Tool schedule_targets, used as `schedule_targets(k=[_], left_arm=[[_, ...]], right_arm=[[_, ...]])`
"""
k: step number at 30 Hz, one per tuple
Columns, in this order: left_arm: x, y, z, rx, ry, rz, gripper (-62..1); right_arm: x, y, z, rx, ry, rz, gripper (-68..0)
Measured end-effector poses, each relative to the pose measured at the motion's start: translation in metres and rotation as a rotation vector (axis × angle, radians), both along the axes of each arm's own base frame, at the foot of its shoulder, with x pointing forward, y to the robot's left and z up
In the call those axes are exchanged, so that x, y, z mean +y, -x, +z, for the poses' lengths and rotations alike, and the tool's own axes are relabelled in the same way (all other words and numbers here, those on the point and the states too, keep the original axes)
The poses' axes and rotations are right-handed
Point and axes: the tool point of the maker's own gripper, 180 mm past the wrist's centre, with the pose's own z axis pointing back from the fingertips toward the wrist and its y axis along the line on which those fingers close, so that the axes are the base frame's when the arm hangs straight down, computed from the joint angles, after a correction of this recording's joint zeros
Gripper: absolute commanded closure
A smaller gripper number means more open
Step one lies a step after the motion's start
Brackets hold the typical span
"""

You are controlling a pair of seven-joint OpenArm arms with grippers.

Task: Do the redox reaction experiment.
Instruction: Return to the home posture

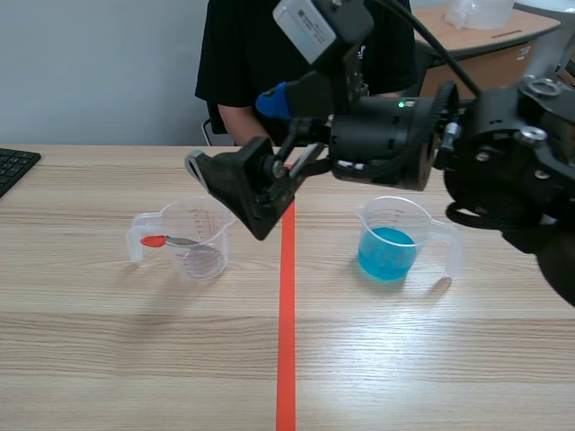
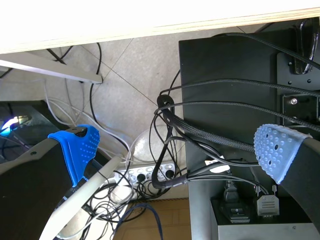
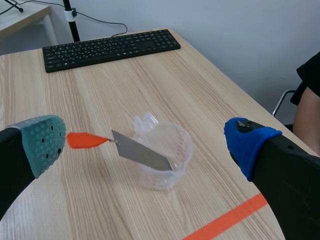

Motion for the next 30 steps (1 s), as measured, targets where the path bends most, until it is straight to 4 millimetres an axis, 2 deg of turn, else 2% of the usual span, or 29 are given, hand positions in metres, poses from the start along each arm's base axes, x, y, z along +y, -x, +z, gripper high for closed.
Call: schedule_targets(k=[6,10,17,19,26,30], left_arm=[[0.004,-0.018,0.015,-0.087,-0.031,-0.118,-62.3],[-0.005,-0.030,0.033,-0.134,-0.017,-0.216,-62.3],[-0.028,-0.077,0.068,-0.274,0.016,-0.400,-62.3],[-0.033,-0.089,0.079,-0.308,0.029,-0.438,-62.3],[-0.030,-0.148,0.124,-0.471,0.060,-0.484,-62.3],[-0.040,-0.164,0.137,-0.498,0.086,-0.584,-62.3]], right_arm=[[-0.043,0.008,0.011,-0.006,-0.001,-0.118,-67.9],[-0.064,0.020,0.017,-0.014,0.015,-0.180,-67.9],[-0.092,0.039,0.009,0.030,0.049,-0.259,-67.9],[-0.098,0.046,0.002,0.053,0.062,-0.277,-67.9],[-0.105,0.073,-0.008,0.086,0.075,-0.294,-67.9],[-0.109,0.085,-0.006,0.104,0.067,-0.307,-67.9]])
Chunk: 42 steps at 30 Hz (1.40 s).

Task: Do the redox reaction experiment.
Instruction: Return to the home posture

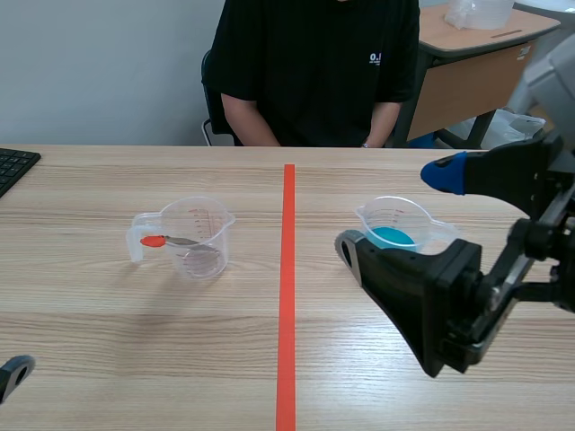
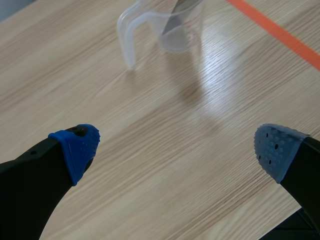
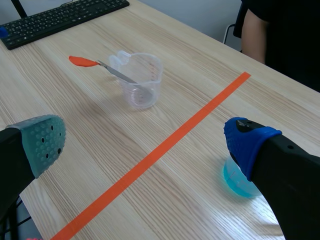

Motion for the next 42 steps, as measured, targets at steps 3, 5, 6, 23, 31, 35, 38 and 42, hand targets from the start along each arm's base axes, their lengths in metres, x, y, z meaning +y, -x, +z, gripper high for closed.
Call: schedule_targets(k=[3,5,6,23,31,35,38,42], left_arm=[[-0.003,-0.017,0.012,-0.028,0.028,-0.014,-62.3],[-0.005,-0.028,0.021,-0.059,0.038,-0.029,-62.3],[-0.007,-0.034,0.027,-0.077,0.052,-0.036,-62.3],[-0.040,-0.057,0.048,-0.097,0.141,-0.153,-62.3],[-0.041,-0.057,0.049,-0.103,0.155,-0.152,-62.3],[-0.041,-0.057,0.049,-0.104,0.159,-0.147,-62.3],[-0.041,-0.056,0.047,-0.111,0.178,-0.120,-62.3],[-0.042,-0.054,0.044,-0.119,0.213,-0.077,-62.3]], right_arm=[[-0.003,0.002,0.004,-0.008,0.004,-0.009,-67.9],[-0.005,0.000,0.006,-0.017,0.010,-0.014,-67.9],[-0.006,0.000,0.007,-0.020,0.012,-0.017,-67.9],[-0.008,-0.003,0.009,-0.030,0.018,-0.020,-67.9],[-0.008,-0.003,0.008,-0.028,0.020,-0.020,-67.9],[-0.008,-0.003,0.008,-0.028,0.021,-0.020,-67.9],[-0.008,-0.003,0.008,-0.028,0.020,-0.020,-67.9],[-0.008,-0.003,0.008,-0.028,0.020,-0.020,-67.9]])
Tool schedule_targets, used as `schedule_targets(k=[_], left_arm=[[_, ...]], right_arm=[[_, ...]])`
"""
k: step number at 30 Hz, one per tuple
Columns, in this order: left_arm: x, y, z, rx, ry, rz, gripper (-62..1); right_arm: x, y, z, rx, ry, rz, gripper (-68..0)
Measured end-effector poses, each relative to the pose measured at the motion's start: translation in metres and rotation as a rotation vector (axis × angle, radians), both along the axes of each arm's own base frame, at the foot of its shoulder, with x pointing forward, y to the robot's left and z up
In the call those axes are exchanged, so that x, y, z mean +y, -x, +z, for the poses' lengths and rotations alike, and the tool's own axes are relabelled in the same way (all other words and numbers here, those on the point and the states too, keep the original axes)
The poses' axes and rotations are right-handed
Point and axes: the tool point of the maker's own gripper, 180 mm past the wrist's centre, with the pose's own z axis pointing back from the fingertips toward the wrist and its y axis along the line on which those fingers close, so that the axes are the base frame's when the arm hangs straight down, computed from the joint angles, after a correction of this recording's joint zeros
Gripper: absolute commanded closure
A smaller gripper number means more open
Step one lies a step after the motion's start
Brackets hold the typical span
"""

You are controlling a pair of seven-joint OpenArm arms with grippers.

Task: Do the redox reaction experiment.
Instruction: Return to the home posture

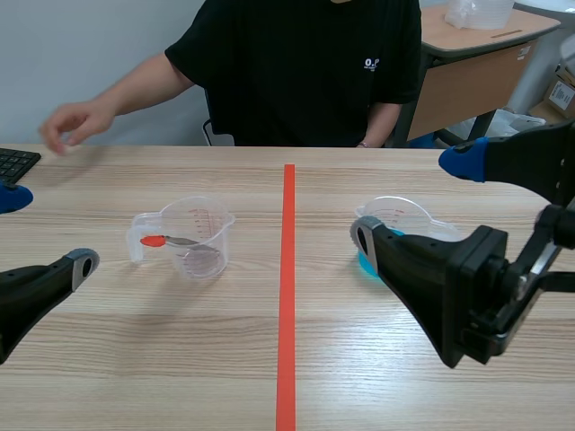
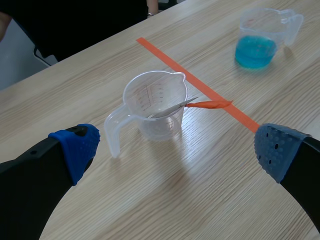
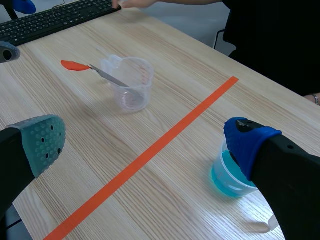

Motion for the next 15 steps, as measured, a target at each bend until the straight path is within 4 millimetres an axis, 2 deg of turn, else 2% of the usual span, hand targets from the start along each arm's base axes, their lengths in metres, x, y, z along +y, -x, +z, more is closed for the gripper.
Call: schedule_targets(k=[15], left_arm=[[-0.0002,0.0010,-0.0011,0.001,0.014,0.014,-62.3]], right_arm=[[-0.0009,0.0004,-0.0041,0.002,0.032,0.003,-67.9]])
